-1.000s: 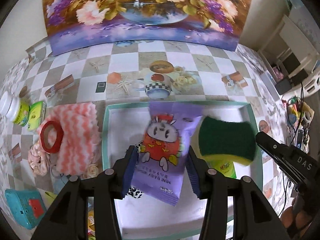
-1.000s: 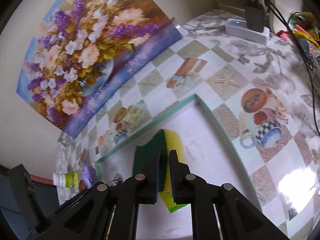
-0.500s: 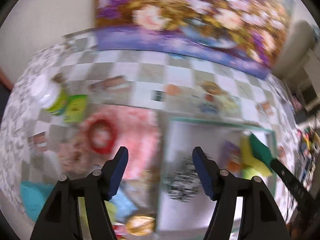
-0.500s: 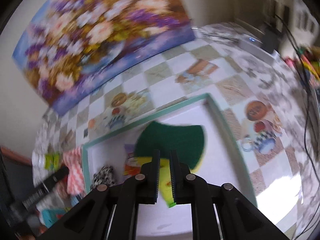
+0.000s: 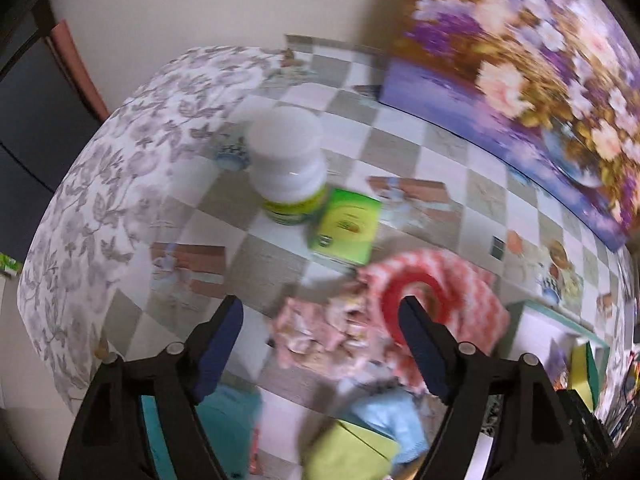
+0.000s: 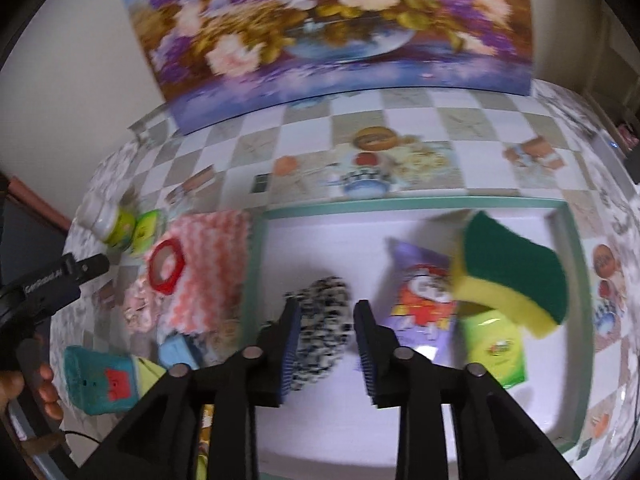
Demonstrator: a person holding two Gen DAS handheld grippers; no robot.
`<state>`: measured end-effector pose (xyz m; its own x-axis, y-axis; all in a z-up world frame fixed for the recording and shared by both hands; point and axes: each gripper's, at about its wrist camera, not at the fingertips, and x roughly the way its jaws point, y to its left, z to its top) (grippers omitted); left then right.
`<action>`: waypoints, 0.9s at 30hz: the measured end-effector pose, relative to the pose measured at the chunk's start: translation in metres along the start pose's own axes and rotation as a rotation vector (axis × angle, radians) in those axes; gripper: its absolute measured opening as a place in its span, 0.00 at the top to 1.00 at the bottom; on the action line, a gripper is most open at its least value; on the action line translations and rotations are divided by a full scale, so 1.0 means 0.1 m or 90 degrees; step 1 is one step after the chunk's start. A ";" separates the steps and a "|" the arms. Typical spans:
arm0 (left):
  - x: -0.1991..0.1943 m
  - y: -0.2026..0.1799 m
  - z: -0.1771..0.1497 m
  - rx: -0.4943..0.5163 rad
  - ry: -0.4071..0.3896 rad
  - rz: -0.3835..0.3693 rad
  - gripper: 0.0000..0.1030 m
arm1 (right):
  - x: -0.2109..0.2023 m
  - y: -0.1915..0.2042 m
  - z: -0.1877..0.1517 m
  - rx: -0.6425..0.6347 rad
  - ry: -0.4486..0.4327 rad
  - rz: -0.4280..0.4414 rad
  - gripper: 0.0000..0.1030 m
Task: Organize soft objects
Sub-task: 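Move both tools back to the pile toward the red tape roll and pink cloth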
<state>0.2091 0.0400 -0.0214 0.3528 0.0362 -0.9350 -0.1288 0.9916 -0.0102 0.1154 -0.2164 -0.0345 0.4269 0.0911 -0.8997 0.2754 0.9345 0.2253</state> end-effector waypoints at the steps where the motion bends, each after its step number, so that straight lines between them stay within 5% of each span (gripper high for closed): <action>1: 0.00 0.02 0.01 -0.003 0.000 0.000 0.21 | 0.00 0.06 0.01 -0.004 -0.004 0.003 0.50; 13: 0.14 0.25 0.11 -0.034 0.004 -0.041 0.11 | 0.10 0.67 0.16 -0.073 -0.019 0.016 0.31; 27: 0.33 0.43 0.17 -0.070 0.046 -0.033 0.10 | 0.48 1.38 0.20 -0.192 -0.001 0.043 0.30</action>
<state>0.2314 0.0859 -0.0465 0.2951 -0.0282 -0.9550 -0.2146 0.9721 -0.0951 0.1910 -0.0897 -0.0388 0.4375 0.1555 -0.8857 -0.0214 0.9864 0.1627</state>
